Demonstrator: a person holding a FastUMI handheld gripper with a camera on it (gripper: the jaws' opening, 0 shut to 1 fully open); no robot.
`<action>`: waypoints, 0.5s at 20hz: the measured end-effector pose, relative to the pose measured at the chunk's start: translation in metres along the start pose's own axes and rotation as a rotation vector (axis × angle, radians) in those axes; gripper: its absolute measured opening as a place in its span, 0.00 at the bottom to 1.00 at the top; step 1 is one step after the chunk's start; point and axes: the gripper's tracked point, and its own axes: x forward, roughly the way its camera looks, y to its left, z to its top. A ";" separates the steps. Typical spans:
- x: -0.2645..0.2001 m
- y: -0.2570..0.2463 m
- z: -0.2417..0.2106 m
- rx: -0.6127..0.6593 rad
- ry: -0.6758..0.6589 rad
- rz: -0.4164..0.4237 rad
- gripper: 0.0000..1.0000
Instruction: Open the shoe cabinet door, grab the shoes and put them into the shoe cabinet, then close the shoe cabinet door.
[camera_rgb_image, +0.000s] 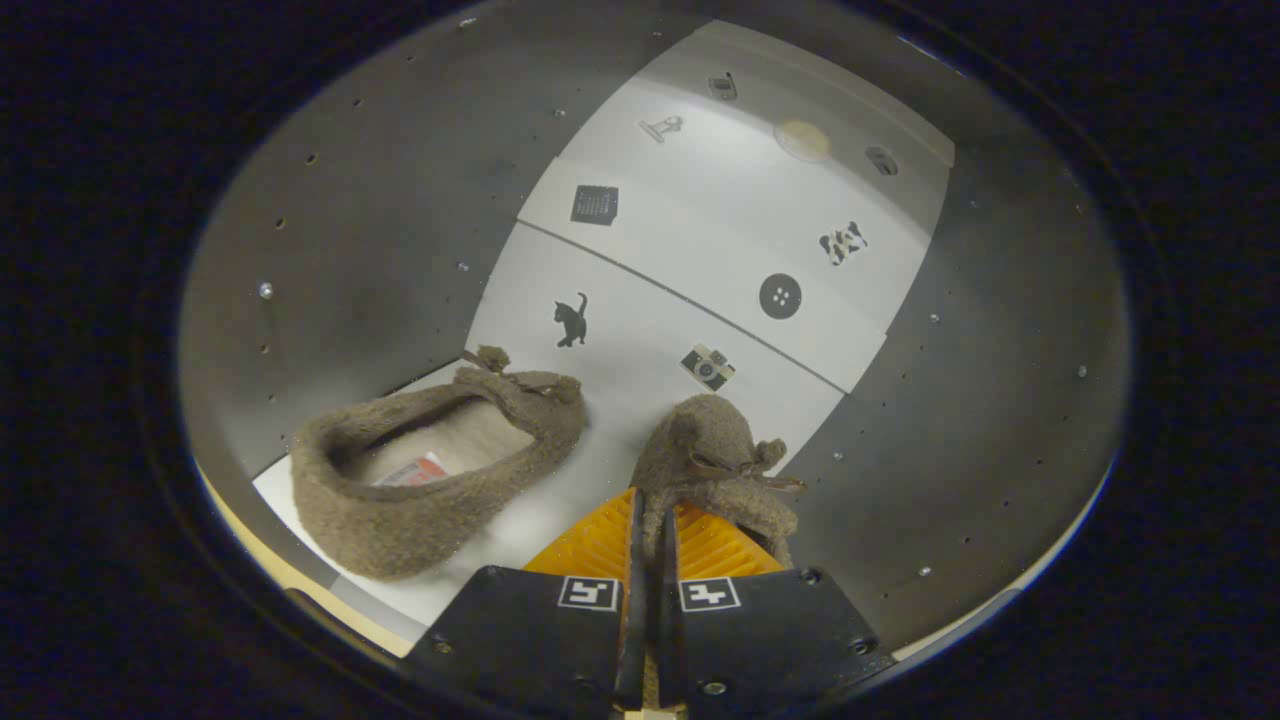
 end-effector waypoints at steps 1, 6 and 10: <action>0.005 -0.002 0.002 0.009 -0.013 0.002 0.09; 0.008 0.005 -0.001 0.062 -0.014 0.049 0.15; -0.001 0.006 -0.002 0.101 -0.007 0.075 0.29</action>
